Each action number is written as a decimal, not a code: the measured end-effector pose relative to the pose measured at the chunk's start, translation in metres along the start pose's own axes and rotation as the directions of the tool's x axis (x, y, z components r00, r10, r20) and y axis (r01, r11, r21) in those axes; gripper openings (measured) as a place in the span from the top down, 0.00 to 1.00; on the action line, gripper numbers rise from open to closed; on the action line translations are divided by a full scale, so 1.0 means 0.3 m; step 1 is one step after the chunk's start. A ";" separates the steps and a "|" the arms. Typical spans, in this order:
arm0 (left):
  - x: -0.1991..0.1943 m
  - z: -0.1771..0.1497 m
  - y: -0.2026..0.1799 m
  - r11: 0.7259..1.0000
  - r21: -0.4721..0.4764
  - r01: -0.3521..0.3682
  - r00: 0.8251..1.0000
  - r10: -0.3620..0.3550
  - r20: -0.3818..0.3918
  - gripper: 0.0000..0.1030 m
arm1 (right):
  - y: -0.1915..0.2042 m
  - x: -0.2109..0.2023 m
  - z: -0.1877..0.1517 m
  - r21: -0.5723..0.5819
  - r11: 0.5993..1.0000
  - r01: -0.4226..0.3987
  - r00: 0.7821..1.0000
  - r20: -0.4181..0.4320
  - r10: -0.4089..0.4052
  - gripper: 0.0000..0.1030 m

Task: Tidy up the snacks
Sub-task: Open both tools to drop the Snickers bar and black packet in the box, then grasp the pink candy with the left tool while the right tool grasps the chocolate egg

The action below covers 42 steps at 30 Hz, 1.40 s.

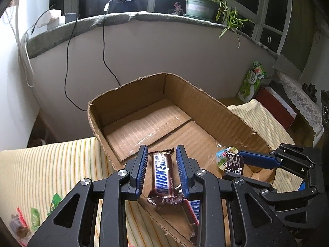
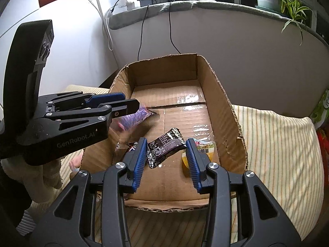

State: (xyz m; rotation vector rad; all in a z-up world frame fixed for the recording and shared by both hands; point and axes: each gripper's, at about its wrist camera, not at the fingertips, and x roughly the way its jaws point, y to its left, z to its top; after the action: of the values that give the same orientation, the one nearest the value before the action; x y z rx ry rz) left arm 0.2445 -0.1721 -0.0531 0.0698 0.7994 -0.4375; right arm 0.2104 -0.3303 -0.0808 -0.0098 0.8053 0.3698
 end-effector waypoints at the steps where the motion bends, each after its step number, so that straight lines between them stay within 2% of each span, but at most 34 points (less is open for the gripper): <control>1: -0.002 0.001 -0.001 1.000 0.002 0.000 1.000 0.000 0.001 0.74 | 0.001 -0.003 0.000 -0.001 1.000 0.002 1.000 0.002 -0.001 0.55; 3: -0.004 0.001 -0.005 1.000 0.003 0.000 1.000 0.000 0.001 0.74 | 0.002 -0.008 0.000 -0.003 1.000 0.005 1.000 0.007 -0.005 0.46; 7: -0.010 -0.001 -0.008 1.000 0.006 -0.004 1.000 0.004 0.002 0.72 | 0.006 -0.022 0.000 -0.010 1.000 0.012 1.000 0.014 -0.012 0.41; 12: -0.028 -0.004 -0.005 1.000 0.006 -0.006 1.000 0.006 0.006 0.68 | 0.012 -0.043 -0.001 -0.013 1.000 0.024 0.999 0.027 -0.024 0.28; 15: -0.046 -0.007 -0.006 1.000 0.006 -0.008 1.000 0.007 0.011 0.61 | 0.016 -0.056 -0.004 -0.013 1.000 0.026 0.999 0.031 -0.025 0.27; 26: -0.166 -0.038 0.027 1.000 -0.021 -0.021 0.999 0.022 0.048 0.61 | 0.072 -0.129 -0.037 -0.021 1.000 0.009 0.999 0.052 -0.008 0.27; 42: -0.383 -0.225 0.218 0.981 -0.162 -0.104 0.991 0.117 0.067 0.61 | 0.226 -0.201 -0.106 -0.087 0.995 -0.053 0.997 0.053 0.058 0.27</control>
State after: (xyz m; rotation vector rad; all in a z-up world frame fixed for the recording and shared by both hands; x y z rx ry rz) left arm 0.1546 -0.0571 -0.0259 -0.0498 0.7490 -0.2688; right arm 0.1278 -0.2909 -0.0516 -0.0566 0.7354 0.4551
